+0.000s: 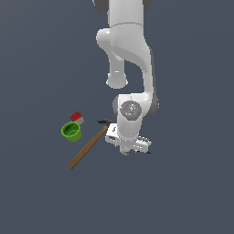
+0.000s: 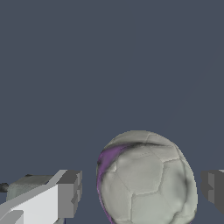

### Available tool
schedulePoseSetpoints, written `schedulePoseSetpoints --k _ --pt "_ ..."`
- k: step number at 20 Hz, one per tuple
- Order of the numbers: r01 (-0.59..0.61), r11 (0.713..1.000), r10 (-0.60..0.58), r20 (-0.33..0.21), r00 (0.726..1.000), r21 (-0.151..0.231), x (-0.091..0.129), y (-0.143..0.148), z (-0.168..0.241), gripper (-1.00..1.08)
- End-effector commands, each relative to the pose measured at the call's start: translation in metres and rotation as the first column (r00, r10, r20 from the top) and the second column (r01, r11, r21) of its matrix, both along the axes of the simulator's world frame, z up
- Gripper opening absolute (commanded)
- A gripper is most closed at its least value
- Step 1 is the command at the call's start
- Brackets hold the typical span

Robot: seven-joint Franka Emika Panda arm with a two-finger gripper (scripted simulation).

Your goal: Pick up a designated object from a clutter of objects.

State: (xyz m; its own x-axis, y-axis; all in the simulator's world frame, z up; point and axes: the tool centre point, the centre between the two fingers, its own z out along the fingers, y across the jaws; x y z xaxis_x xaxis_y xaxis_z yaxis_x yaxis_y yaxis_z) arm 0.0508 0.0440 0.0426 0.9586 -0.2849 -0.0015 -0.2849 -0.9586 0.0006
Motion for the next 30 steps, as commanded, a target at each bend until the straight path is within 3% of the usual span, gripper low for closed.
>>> schedulePoseSetpoints --k 1,3,4,19,30 --pt "0.0 1.0 0.0 0.002 1.0 0.0 0.001 0.0 -0.005 1.0" --pt "0.0 1.0 0.0 0.002 1.0 0.0 0.001 0.0 -0.006 1.0" --pt "0.0 1.0 0.0 0.002 1.0 0.0 0.001 0.0 -0.006 -1.0" --pt "0.0 1.0 0.0 0.002 1.0 0.0 0.001 0.0 0.001 -1.0" --pt "0.0 1.0 0.0 0.002 1.0 0.0 -0.007 0.0 0.063 -1.0"
